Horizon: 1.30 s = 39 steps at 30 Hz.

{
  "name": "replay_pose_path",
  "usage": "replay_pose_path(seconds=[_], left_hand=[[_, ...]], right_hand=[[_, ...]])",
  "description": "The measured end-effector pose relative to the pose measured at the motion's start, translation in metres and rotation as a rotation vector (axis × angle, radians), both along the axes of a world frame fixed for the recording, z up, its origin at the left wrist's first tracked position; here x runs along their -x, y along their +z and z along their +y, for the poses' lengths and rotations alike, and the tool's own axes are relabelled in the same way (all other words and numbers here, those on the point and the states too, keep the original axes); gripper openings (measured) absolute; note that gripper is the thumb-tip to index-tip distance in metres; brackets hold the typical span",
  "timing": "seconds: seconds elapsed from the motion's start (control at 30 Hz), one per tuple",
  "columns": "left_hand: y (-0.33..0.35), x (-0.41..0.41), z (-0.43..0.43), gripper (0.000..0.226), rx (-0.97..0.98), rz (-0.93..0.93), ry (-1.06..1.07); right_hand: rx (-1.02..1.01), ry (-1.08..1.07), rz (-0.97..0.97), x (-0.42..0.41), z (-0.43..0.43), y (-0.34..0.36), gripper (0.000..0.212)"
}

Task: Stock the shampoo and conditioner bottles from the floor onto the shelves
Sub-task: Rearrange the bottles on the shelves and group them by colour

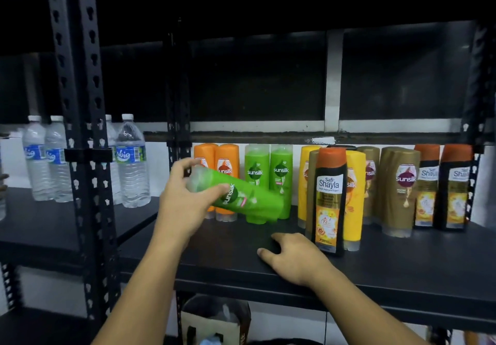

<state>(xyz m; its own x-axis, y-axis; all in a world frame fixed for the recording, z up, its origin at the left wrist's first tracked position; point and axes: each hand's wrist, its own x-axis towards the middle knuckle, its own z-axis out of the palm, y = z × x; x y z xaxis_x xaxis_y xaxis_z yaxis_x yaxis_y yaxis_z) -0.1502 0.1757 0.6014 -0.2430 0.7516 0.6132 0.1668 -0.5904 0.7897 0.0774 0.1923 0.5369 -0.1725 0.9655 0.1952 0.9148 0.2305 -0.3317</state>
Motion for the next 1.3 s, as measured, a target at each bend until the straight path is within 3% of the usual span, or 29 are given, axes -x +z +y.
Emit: replay_pose_path(seconds=[0.23,0.4,0.53,0.7,0.83,0.97,1.03,1.17,1.23,1.3], left_hand=[[0.032,-0.03,0.015,0.071,-0.045,0.014,-0.041],[0.031,-0.058,0.044,0.06,0.029,0.088,-0.225],[0.022,-0.08,0.052,0.071,0.108,0.184,-0.298],[-0.016,-0.09,0.049,0.077,0.186,0.198,-0.315],[-0.04,-0.077,0.057,0.047,0.172,0.106,-0.411],[-0.043,-0.071,0.058,0.053,0.168,0.173,-0.418],[-0.041,-0.068,0.056,0.051,0.184,0.27,-0.406],[-0.048,-0.056,0.061,0.05,0.246,0.74,-0.234],[-0.055,-0.051,0.072,0.06,0.294,0.923,-0.121],[-0.057,-0.051,0.081,0.067,0.363,0.995,-0.066]], right_hand=[[-0.021,-0.031,0.021,-0.002,-0.001,-0.002,0.077],[-0.04,0.02,0.224,-0.006,0.003,-0.004,0.081],[-0.094,0.052,0.364,-0.01,0.008,-0.007,0.089],[-0.14,0.117,0.476,-0.013,0.009,-0.009,0.083],[-0.157,0.125,0.44,-0.01,0.012,-0.012,0.082],[-0.18,0.126,0.446,-0.008,0.013,-0.01,0.064],[-0.174,0.11,0.471,-0.007,0.011,-0.009,0.056],[-0.134,-0.03,0.483,-0.005,0.015,-0.004,0.049],[-0.124,-0.124,0.466,-0.001,0.022,0.0,0.047],[-0.118,-0.201,0.453,0.004,0.031,0.003,0.044]])
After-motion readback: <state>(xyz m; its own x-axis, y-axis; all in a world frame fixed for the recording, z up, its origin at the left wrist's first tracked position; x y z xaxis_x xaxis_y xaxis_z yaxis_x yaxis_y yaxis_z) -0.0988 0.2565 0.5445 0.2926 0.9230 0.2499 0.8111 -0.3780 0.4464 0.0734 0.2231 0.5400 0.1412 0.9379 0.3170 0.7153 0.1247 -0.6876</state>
